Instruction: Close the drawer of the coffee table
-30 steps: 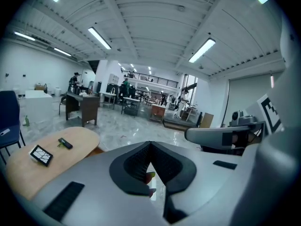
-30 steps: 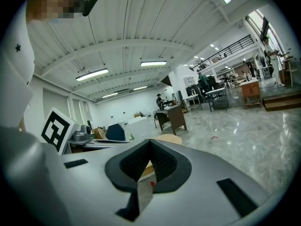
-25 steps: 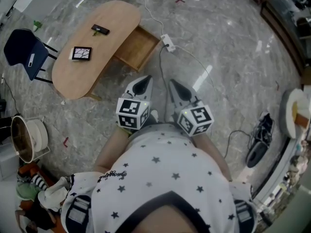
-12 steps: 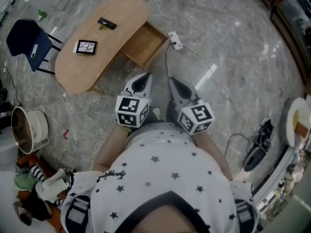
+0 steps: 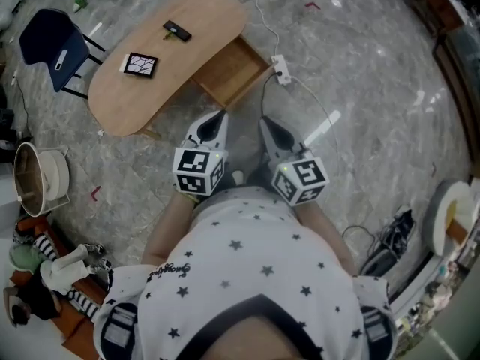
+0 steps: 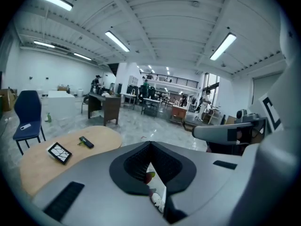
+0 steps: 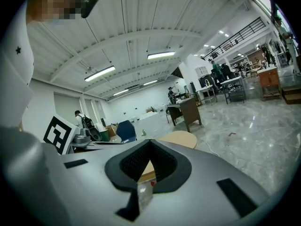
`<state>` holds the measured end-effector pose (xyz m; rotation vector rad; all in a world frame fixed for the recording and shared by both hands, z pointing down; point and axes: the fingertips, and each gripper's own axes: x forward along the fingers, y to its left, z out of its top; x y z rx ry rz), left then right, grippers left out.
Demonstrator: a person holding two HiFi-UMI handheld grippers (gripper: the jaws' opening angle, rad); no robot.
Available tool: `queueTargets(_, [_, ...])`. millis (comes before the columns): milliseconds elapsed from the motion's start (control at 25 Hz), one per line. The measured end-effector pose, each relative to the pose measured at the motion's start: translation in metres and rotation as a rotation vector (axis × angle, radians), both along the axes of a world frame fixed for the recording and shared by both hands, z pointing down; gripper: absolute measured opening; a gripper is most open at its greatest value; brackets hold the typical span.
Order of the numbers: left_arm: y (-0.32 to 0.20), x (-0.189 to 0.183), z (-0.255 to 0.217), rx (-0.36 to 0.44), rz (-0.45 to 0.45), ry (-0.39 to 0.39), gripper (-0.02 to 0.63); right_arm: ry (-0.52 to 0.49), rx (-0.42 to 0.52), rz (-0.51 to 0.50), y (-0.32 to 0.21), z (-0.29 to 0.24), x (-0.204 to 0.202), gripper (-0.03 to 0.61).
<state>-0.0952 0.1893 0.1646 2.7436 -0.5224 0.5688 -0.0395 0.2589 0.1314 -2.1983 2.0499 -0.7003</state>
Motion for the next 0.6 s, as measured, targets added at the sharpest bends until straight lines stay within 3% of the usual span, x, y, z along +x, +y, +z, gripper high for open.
queueTargets(600, [-0.061, 0.06, 0.004, -0.03, -0.258, -0.022, 0.008, 0.01, -0.026, -0.236, -0.074, -0.005, 0.086, 0.008])
